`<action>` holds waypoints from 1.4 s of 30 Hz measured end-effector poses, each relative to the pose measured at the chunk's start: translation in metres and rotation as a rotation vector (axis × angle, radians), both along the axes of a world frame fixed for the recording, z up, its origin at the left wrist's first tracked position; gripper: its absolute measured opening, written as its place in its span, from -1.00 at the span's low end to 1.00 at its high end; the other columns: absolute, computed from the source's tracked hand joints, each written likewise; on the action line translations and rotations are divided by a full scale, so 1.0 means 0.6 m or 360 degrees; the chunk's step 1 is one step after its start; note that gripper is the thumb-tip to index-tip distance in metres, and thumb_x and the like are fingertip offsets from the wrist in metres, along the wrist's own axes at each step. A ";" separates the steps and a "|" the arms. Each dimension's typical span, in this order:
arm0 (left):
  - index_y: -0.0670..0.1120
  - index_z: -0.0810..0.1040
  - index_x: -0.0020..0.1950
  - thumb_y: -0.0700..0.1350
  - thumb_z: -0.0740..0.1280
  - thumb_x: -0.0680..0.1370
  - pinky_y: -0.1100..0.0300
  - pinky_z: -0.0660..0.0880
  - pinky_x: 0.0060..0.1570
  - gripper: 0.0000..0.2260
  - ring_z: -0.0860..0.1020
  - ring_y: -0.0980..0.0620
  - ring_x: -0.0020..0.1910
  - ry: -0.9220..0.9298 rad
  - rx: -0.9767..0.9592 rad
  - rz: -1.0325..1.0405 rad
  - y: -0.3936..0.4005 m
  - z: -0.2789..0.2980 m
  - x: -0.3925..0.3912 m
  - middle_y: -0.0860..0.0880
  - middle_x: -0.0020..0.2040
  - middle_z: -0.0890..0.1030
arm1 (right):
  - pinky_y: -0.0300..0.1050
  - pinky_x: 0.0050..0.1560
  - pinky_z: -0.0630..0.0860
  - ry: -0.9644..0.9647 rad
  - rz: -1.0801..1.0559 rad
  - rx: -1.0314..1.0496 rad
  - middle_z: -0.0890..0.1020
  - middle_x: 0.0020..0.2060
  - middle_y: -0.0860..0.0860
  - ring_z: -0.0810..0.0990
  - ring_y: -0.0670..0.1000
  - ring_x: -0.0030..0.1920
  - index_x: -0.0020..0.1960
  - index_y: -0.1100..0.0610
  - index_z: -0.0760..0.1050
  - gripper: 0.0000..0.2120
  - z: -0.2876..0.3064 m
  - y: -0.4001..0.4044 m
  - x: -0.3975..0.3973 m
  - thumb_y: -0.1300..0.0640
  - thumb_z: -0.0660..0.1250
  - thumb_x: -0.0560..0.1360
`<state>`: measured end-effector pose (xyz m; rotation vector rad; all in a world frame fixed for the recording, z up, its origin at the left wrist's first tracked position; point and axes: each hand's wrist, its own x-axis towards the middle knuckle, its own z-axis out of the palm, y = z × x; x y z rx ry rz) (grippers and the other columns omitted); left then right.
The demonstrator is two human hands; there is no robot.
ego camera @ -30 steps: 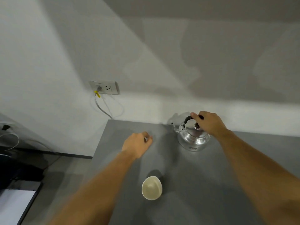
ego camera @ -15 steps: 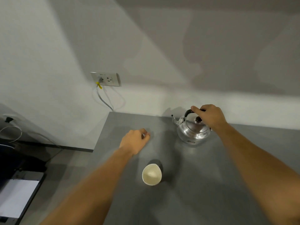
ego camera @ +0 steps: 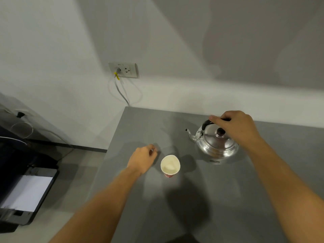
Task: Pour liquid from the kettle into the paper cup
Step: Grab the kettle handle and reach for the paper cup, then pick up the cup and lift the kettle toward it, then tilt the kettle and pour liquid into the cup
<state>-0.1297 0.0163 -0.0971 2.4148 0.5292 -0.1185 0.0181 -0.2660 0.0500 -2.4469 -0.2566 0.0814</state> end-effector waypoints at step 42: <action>0.01 0.54 0.38 -0.11 0.63 0.35 -0.04 0.56 0.27 -0.39 0.66 -0.04 0.19 -0.0035 -0.0660 -0.0080 -0.100 -0.018 -0.042 -0.02 0.20 0.70 | -0.17 -0.50 0.19 -0.0069 0.0469 -0.0990 0.43 -0.52 -0.02 0.35 -0.03 -0.51 -0.48 0.07 0.34 -0.49 0.032 0.129 -0.141 -0.22 0.44 0.44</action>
